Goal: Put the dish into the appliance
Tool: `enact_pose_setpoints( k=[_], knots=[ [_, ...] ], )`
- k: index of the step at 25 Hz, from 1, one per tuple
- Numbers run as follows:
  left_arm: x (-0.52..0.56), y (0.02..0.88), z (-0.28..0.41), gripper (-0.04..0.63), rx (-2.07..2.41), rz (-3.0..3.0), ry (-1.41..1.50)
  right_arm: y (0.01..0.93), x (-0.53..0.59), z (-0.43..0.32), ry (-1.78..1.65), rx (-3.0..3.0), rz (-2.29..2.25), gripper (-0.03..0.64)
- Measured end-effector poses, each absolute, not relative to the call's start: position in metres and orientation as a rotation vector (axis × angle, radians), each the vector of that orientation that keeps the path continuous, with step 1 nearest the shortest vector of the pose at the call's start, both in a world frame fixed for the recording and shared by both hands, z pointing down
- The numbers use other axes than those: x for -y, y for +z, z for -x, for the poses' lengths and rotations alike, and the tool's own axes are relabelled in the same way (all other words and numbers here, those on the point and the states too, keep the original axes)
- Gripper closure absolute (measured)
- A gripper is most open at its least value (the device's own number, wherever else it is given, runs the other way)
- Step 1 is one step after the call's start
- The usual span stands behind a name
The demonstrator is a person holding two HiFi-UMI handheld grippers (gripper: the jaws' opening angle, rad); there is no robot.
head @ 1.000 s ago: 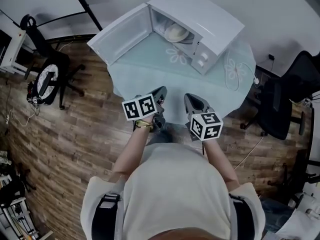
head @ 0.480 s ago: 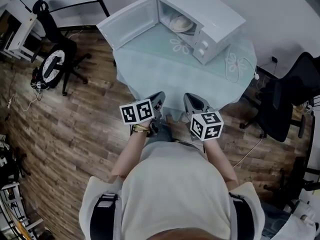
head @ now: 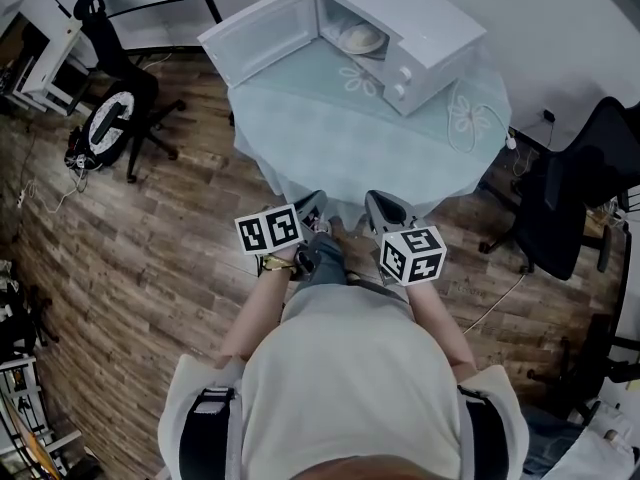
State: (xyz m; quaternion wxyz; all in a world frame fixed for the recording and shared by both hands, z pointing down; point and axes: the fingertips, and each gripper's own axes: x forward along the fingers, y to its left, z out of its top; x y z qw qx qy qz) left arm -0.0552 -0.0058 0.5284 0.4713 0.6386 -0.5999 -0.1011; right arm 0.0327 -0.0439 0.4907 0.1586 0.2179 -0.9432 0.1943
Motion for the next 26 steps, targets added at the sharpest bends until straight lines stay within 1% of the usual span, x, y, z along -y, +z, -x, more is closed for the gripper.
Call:
enact_pose_setpoints(
  k=[11,26],
  knots=[
    [0.0,0.522,0.033,0.586,1.472,-1.594,-0.254,0.488,0.029,-0.052,0.517,2.711,-0.61,0.612],
    [-0.003,0.52,0.025,0.586,1.468,-1.59,-0.255,0.488,0.027,-0.055,0.514,2.718,-0.609,0.612]
  ],
)
